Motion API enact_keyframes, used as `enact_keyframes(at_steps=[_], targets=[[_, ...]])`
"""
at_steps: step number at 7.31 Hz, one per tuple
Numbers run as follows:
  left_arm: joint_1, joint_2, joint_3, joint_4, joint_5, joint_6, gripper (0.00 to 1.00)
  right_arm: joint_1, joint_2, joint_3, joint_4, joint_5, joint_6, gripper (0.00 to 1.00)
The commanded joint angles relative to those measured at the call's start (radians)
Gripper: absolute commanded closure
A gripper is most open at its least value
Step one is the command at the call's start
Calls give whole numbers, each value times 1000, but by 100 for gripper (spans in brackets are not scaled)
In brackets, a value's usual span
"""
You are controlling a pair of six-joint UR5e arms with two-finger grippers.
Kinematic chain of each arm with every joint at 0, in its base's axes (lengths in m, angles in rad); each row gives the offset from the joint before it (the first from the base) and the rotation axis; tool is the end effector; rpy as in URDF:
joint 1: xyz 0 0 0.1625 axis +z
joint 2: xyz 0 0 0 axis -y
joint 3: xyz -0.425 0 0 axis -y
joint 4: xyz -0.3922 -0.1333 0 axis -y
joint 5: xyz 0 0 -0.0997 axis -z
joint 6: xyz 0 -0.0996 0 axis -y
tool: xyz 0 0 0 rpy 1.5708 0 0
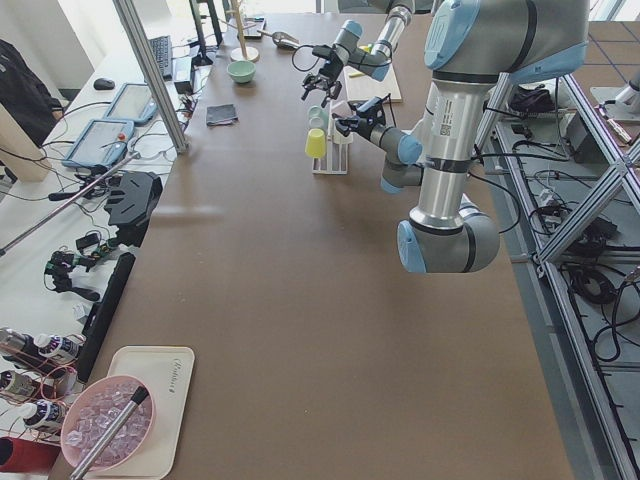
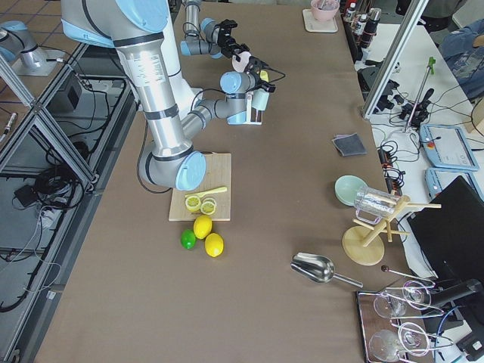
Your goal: Place cup on cup holder
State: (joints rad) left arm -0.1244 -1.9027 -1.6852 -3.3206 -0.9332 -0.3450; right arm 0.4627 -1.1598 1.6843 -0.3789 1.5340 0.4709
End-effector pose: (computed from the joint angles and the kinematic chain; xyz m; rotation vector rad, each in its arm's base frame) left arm 0.4710 -0.2530 0.2673 1.5376 1.3718 -0.0277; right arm -0.4698 -0.3874 0.2426 1.2421 -1.2131 -0.4395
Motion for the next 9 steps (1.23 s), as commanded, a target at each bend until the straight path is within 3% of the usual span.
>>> enact_keyframes(at_steps=[1,5,7,9], targets=[[0,-7,16,0,1,0,100,-1,0,-1,-2,0,8,0],[0,-16,19,0,1,0,100,-3,8,6,-34,14,72,0],[2,-18,70,-35,1,1,100,-1,15,139,-250,20,81,0],[0,-24,87,-50,1,23,100,36,15,233,-444,117,106,0]])
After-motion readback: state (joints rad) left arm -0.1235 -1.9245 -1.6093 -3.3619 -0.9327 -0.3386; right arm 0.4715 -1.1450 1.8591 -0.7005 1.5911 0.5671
